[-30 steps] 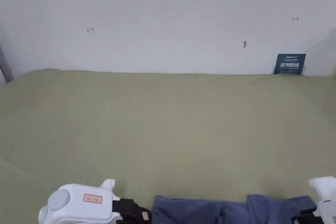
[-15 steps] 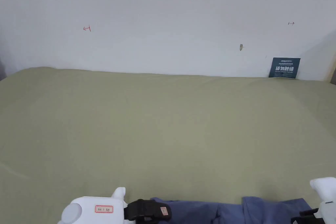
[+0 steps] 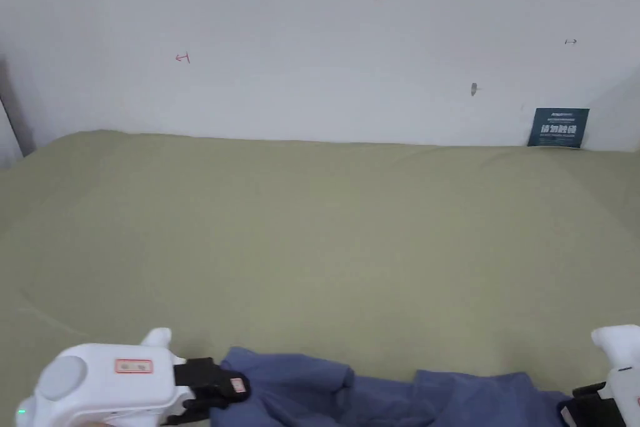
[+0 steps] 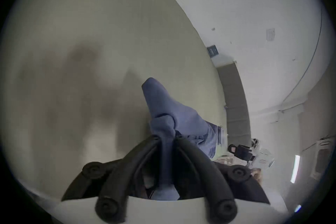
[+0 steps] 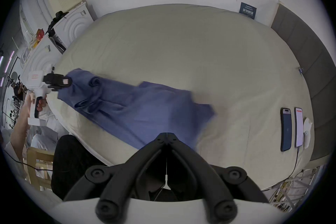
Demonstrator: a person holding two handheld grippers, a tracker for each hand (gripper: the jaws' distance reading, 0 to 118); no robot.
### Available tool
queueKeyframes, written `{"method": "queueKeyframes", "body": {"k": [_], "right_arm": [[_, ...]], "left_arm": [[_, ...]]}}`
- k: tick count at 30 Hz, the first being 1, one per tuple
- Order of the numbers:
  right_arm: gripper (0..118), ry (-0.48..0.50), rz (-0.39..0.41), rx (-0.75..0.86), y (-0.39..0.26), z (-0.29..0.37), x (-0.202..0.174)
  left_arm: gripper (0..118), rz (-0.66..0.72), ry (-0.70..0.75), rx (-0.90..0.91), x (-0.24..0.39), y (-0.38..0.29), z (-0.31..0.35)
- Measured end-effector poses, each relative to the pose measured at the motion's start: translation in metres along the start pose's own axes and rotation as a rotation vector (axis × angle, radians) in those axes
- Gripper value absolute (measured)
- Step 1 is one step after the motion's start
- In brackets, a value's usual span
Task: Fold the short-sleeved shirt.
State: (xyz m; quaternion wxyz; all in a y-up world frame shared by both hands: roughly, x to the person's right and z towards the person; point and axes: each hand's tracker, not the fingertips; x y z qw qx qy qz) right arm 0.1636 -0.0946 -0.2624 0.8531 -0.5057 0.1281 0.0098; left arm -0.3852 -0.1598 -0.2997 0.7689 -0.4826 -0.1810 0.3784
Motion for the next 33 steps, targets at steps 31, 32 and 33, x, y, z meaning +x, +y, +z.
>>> {"method": "queueKeyframes", "body": {"k": [31, 32, 33], "right_arm": [[0, 0.000, -0.066, 0.028, -0.018, 0.012, 0.030], [0, 0.002, -0.069, 0.023, -0.019, 0.009, 0.031], [0, 0.004, -0.069, 0.018, -0.019, 0.007, 0.031]], "left_arm": [[100, -0.148, -0.150, -0.213, 0.168, -0.065, -0.143], [100, -0.146, -0.149, -0.210, 0.165, -0.065, -0.143], [100, -0.139, -0.148, -0.196, 0.163, -0.064, -0.144]]}}
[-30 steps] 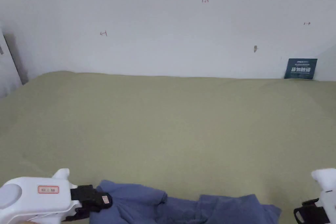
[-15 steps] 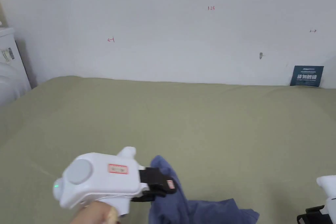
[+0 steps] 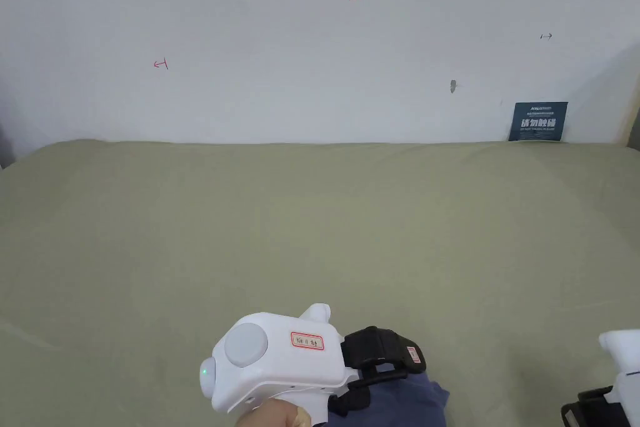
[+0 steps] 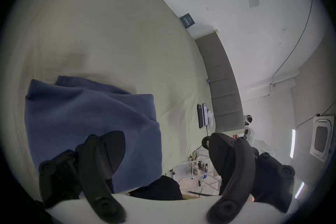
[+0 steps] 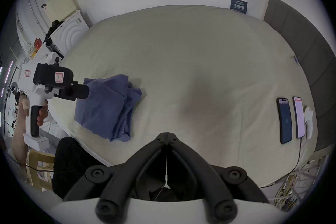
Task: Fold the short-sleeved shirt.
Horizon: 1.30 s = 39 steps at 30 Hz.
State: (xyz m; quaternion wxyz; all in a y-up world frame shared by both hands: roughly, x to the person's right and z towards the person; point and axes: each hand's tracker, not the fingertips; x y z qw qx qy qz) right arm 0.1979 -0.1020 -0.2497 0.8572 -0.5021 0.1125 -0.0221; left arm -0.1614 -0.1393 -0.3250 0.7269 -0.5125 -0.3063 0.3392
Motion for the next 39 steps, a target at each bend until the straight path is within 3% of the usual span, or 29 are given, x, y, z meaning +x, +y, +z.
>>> {"method": "queueKeyframes", "body": {"k": [2, 3, 4, 6, 9, 11, 12, 13, 16, 20, 25, 28, 30, 32, 34, 36, 37, 38, 39], "right_arm": [[0, 0.005, -0.001, -0.005, -0.001, -0.003, -0.001], [0, 0.010, -0.002, -0.006, -0.003, -0.006, 0.000], [0, 0.014, -0.003, -0.009, -0.004, -0.008, -0.001], [0, 0.020, -0.002, -0.015, -0.005, -0.011, -0.002], [0, 0.020, 0.006, -0.025, -0.006, -0.016, -0.002], [0, 0.022, 0.002, -0.028, -0.006, -0.016, -0.004], [0, 0.024, 0.000, -0.029, -0.006, -0.016, -0.005], [0, 0.024, -0.001, -0.028, -0.005, -0.015, -0.006], [0, 0.036, 0.007, -0.023, -0.003, -0.015, -0.011], [0, 0.117, -0.035, -0.019, 0.007, -0.024, -0.027], [0, 0.344, -0.092, -0.031, 0.024, -0.045, -0.070], [0, 0.429, -0.076, -0.057, 0.038, -0.069, -0.098], [0, 0.478, -0.073, -0.092, 0.046, -0.092, -0.110], [0, 0.447, -0.052, -0.114, 0.050, -0.113, -0.118], [0, 0.414, -0.029, -0.183, 0.047, -0.144, -0.115], [0, 0.327, -0.026, -0.242, 0.034, -0.174, -0.100], [0, 0.382, -0.063, -0.204, 0.023, -0.179, -0.087], [0, 0.484, -0.131, -0.136, 0.019, -0.176, -0.078], [0, 0.494, -0.187, -0.117, 0.015, -0.173, -0.072]], "left_arm": [[97, 0.016, -0.005, 0.025, -0.006, -0.001, -0.005], [91, 0.013, -0.011, 0.030, -0.009, -0.003, -0.009], [68, 0.008, -0.029, 0.022, -0.009, -0.007, -0.016], [13, -0.002, -0.058, -0.015, -0.012, -0.014, -0.031], [8, -0.071, -0.038, -0.084, -0.025, -0.032, -0.071], [1, -0.015, 0.117, -0.136, -0.042, -0.043, -0.101], [1, 0.012, 0.131, -0.136, -0.052, -0.047, -0.107], [0, 0.040, -0.012, -0.047, -0.052, -0.047, -0.097], [0, 0.026, 0.101, -0.106, -0.023, -0.035, -0.076], [0, -0.093, -0.118, -0.041, -0.002, -0.021, 0.003], [0, -0.230, 0.125, 0.228, -0.031, 0.000, 0.105], [0, -0.055, 0.181, 0.233, -0.072, 0.001, 0.138], [0, -0.056, 0.300, 0.255, -0.086, -0.011, 0.144], [0, -0.063, 0.289, 0.230, -0.100, -0.020, 0.143], [0, 0.022, 0.185, 0.180, -0.115, -0.025, 0.139], [0, 0.057, 0.105, 0.160, -0.126, -0.025, 0.134], [3, 0.054, 0.087, 0.150, -0.129, -0.025, 0.131], [12, 0.063, 0.063, 0.141, -0.130, -0.024, 0.129], [35, 0.038, 0.080, 0.126, -0.132, -0.022, 0.128]]}}
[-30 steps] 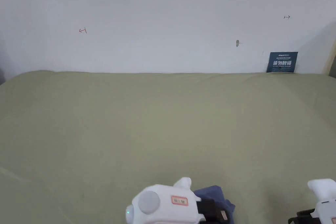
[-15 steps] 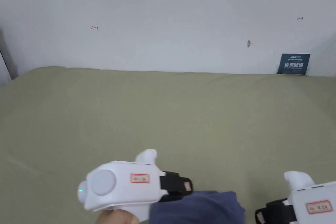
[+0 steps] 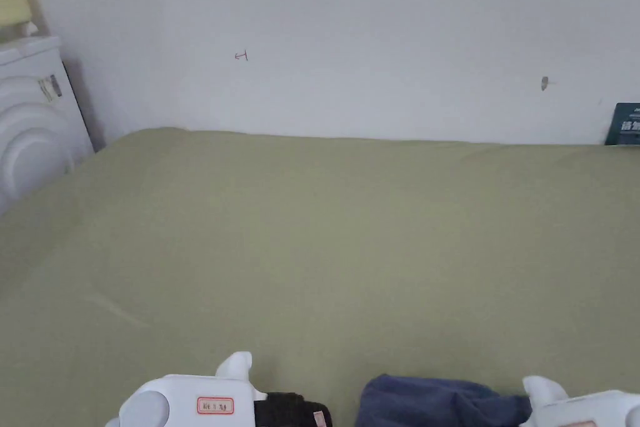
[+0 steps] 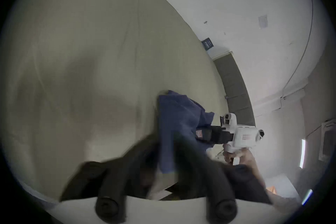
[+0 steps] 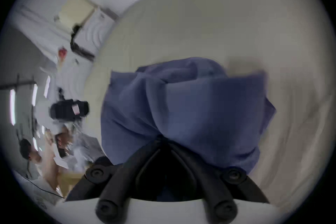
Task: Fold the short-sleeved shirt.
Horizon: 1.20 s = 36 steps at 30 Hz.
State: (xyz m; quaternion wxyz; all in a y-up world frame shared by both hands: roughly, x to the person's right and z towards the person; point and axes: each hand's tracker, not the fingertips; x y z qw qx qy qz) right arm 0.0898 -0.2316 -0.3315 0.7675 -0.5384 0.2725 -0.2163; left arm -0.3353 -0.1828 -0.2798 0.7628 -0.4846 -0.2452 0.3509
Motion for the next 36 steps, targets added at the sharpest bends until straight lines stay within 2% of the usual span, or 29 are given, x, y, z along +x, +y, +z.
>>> {"method": "queueKeyframes", "body": {"k": [1, 2, 3, 7, 11, 12, 13, 15, 16, 17, 18, 19, 22, 26, 29, 33, 35, 36], "right_arm": [[0, -0.012, -0.015, -0.007, -0.002, 0.002, 0.001], [0, -0.026, 0.013, -0.017, -0.002, 0.003, 0.000], [0, -0.025, 0.029, -0.017, -0.002, 0.004, -0.002], [0, -0.014, 0.022, -0.027, 0.002, 0.005, 0.000], [0, 0.018, -0.017, -0.016, 0.001, 0.005, 0.006], [0, 0.030, -0.037, -0.012, -0.001, 0.006, 0.009], [0, 0.043, -0.057, -0.004, -0.002, 0.006, 0.011], [0, 0.040, -0.050, 0.008, -0.005, 0.008, 0.010], [0, 0.024, -0.010, 0.025, -0.008, 0.008, 0.008], [0, 0.006, 0.030, 0.030, -0.009, 0.009, 0.004], [0, -0.011, 0.062, 0.034, -0.009, 0.010, 0.001], [0, -0.010, 0.068, 0.034, -0.010, 0.012, -0.003], [0, -0.037, 0.066, 0.022, -0.007, 0.013, -0.011], [0, -0.075, 0.061, 0.040, -0.007, 0.016, -0.025], [0, -0.084, 0.110, 0.081, -0.006, 0.014, -0.050], [0, -0.082, 0.120, 0.128, 0.001, 0.004, -0.090], [0, -0.122, 0.130, 0.159, 0.005, -0.006, -0.112], [0, -0.170, 0.138, 0.178, 0.007, -0.013, -0.123]], "left_arm": [[80, -0.019, -0.014, -0.015, -0.001, 0.001, -0.001], [105, -0.041, -0.043, -0.031, -0.003, 0.003, -0.005], [114, -0.041, -0.082, -0.047, -0.005, 0.005, -0.010], [114, -0.020, -0.202, -0.070, -0.013, 0.012, -0.031], [114, 0.002, -0.101, -0.212, -0.017, 0.008, -0.079], [114, -0.037, -0.188, -0.163, -0.015, 0.004, -0.083], [112, -0.090, -0.247, -0.111, -0.009, 0.003, -0.086], [111, -0.127, -0.200, -0.149, 0.003, 0.004, -0.101], [108, -0.160, -0.138, -0.129, 0.005, 0.002, -0.104], [95, -0.184, -0.114, -0.121, 0.012, -0.008, -0.100], [64, -0.193, -0.059, -0.085, 0.016, -0.007, -0.104], [20, -0.160, -0.044, -0.111, 0.014, -0.005, -0.109], [20, -0.084, -0.118, -0.115, 0.004, -0.003, -0.096], [19, -0.169, -0.163, -0.131, 0.008, 0.007, -0.071], [19, -0.203, -0.174, -0.114, 0.002, 0.026, -0.039], [19, -0.226, -0.066, -0.065, -0.027, 0.069, 0.023], [19, -0.225, -0.031, -0.077, -0.050, 0.095, 0.062], [19, -0.225, 0.032, -0.046, -0.064, 0.109, 0.083]]}}
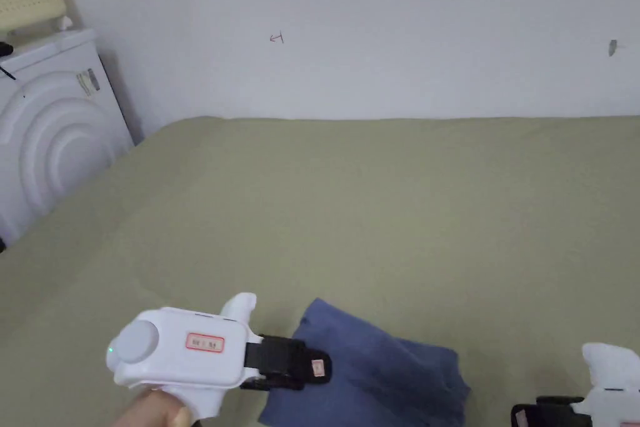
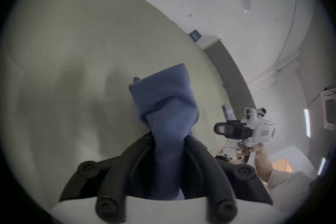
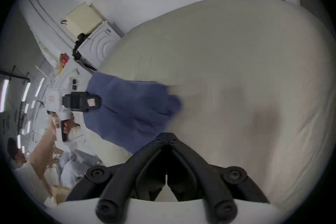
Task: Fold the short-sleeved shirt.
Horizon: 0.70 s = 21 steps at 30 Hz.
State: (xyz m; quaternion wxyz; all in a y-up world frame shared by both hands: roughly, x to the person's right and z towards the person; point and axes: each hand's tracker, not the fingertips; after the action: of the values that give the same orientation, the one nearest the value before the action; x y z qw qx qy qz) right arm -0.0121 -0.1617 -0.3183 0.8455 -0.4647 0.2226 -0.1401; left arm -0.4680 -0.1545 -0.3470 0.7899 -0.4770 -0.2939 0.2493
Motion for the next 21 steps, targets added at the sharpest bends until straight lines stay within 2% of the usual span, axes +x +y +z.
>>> {"method": "queueKeyframes", "body": {"k": [2, 3, 5, 7, 9, 11, 14, 16, 18, 19, 21], "right_arm": [[0, -0.061, 0.005, 0.014, 0.003, -0.013, -0.024], [0, -0.048, -0.002, 0.016, 0.004, -0.021, -0.036], [0, -0.071, -0.012, 0.025, 0.007, -0.039, -0.061], [0, -0.136, 0.007, 0.030, 0.013, -0.064, -0.096], [0, -0.126, 0.002, 0.037, 0.017, -0.089, -0.128], [0, -0.123, -0.034, 0.027, 0.023, -0.118, -0.165], [0, -0.175, -0.021, 0.017, 0.027, -0.165, -0.227], [0, -0.204, -0.048, -0.027, 0.024, -0.193, -0.264], [0, -0.191, -0.071, -0.079, 0.021, -0.212, -0.292], [0, -0.167, -0.051, -0.081, 0.018, -0.218, -0.302], [0, -0.153, -0.061, -0.076, 0.014, -0.223, -0.316]], "left_arm": [[19, 0.030, 0.071, 0.004, -0.032, 0.015, 0.040], [19, 0.031, 0.098, -0.004, -0.051, 0.021, 0.062], [19, 0.050, 0.218, -0.001, -0.074, 0.027, 0.097], [19, 0.047, 0.344, -0.015, -0.102, 0.031, 0.134], [19, 0.058, 0.343, -0.016, -0.115, 0.029, 0.159], [19, 0.074, 0.388, -0.046, -0.129, 0.029, 0.178], [19, 0.078, 0.449, -0.060, -0.151, 0.036, 0.193], [19, 0.076, 0.463, -0.057, -0.164, 0.039, 0.200], [19, 0.073, 0.481, -0.039, -0.177, 0.043, 0.205], [19, 0.075, 0.499, -0.030, -0.179, 0.044, 0.202], [19, 0.050, 0.526, -0.012, -0.188, 0.045, 0.198]]}}
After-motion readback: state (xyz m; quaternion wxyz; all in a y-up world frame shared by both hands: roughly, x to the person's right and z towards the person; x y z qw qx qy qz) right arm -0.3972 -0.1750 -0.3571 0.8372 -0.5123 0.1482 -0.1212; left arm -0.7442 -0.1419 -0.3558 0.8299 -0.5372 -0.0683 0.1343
